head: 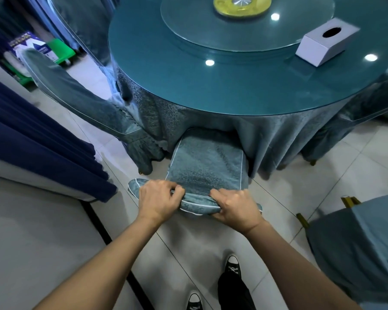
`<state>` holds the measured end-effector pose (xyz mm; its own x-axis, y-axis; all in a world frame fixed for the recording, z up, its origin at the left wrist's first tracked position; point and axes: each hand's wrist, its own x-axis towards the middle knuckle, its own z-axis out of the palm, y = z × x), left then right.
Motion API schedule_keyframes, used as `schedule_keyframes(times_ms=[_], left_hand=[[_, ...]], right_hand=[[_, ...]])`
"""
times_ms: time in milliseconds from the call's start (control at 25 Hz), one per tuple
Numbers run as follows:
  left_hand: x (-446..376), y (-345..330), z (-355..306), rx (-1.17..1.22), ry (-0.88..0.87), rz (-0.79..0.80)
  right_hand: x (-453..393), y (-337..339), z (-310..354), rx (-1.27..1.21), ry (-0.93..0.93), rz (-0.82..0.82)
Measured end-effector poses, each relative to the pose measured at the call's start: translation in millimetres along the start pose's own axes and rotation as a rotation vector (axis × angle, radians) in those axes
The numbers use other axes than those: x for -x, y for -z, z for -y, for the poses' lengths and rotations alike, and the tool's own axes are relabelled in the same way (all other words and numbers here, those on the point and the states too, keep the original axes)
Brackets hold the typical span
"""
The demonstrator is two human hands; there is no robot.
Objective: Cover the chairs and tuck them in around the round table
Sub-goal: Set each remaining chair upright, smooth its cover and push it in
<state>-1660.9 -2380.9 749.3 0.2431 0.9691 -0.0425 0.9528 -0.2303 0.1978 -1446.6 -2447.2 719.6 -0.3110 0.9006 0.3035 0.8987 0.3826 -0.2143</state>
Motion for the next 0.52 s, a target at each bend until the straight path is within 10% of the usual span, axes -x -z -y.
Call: schedule_keyframes(times_ms=[520], left_hand=[[90.8,-6.0,-13.4,0.079,0.047,0.010]], right_hand=[[63.0,9.6,23.3,-0.072,0.129,0.091]])
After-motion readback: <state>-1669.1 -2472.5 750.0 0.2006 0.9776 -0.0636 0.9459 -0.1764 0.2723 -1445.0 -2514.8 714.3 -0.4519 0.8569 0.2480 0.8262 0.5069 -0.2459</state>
